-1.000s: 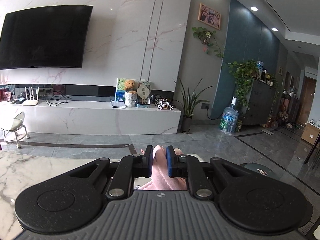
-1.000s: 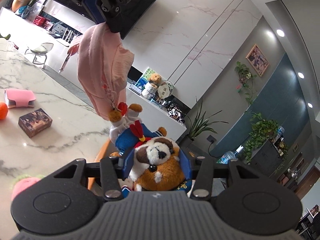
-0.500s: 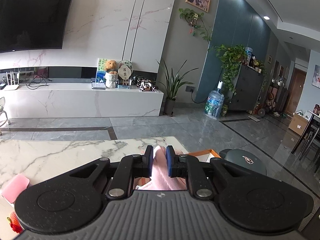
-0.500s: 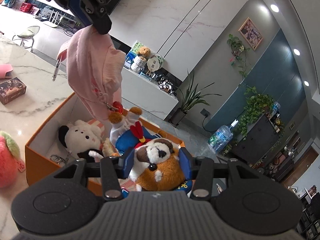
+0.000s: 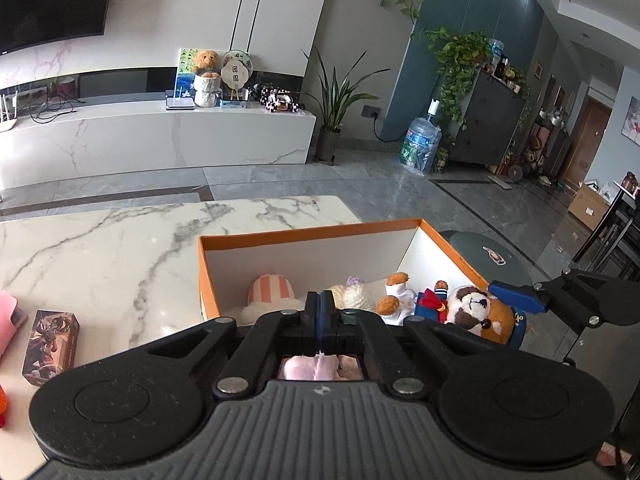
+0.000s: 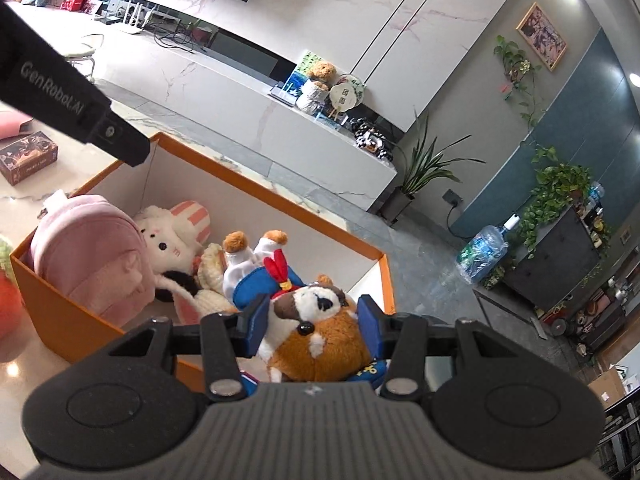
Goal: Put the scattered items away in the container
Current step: 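Lift the pink bag and dog plush and carry both over the orange shoebox, then open the right tool to drop the dog plush while the left tool lowers the pink bag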
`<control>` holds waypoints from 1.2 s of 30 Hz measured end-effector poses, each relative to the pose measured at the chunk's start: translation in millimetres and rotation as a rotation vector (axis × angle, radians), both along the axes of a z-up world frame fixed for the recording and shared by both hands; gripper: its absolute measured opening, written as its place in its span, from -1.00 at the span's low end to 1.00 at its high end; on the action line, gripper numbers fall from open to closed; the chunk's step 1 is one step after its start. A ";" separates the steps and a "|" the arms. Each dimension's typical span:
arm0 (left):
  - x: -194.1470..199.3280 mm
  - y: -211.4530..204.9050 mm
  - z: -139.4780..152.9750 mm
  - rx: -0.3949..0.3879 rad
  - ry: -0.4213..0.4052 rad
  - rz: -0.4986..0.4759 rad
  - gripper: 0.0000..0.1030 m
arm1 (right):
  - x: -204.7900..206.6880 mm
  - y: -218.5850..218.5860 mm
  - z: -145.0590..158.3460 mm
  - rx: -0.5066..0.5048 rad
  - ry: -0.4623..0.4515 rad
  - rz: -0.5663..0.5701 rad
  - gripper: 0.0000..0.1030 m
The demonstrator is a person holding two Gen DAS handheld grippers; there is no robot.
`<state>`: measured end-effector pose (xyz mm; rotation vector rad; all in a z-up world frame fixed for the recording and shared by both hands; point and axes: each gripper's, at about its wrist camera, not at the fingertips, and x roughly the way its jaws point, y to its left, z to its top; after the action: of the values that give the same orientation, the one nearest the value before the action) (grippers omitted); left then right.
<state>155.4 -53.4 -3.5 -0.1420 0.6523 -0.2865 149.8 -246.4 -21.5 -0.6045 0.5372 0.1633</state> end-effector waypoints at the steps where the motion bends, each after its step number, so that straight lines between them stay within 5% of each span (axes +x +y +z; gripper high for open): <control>1: 1.2 -0.9 -2.9 0.004 0.012 -0.004 -1.00 | 1.6 -1.0 -0.2 0.010 0.014 0.007 -0.01; 8: -1.6 5.0 -8.5 -0.018 0.080 -0.028 -0.91 | 5.3 -0.1 1.7 0.044 0.056 0.060 -0.01; 12: -6.7 4.5 -7.8 -0.016 0.095 -0.061 -0.04 | 9.5 -2.9 5.4 0.096 0.092 0.077 -0.02; 14: -10.1 -0.7 -9.5 0.019 0.101 -0.084 0.04 | 12.2 -4.1 8.5 0.122 0.118 0.102 -0.04; 19: -17.7 -11.2 -14.0 0.098 0.088 -0.109 0.02 | 17.7 -9.9 15.4 0.172 0.172 0.168 -0.12; 23: -19.8 -18.4 -13.7 0.165 0.069 -0.106 -0.37 | 25.1 -14.1 19.5 0.207 0.215 0.186 -0.18; 29: -16.2 -21.2 -21.4 0.169 0.069 -0.108 -0.42 | 36.6 -17.6 18.9 0.227 0.245 0.123 -0.16; 33: -12.4 -25.4 -28.1 0.172 0.067 -0.120 -0.43 | 40.7 -16.0 19.1 0.195 0.252 0.098 -0.08; 36: -10.5 -26.6 -30.3 0.176 0.070 -0.128 -0.44 | 46.9 -17.3 16.5 0.160 0.290 0.051 0.15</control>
<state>144.9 -80.0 -33.8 0.0588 0.7539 -0.3471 196.8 -263.7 -5.0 -0.4405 0.7815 0.3419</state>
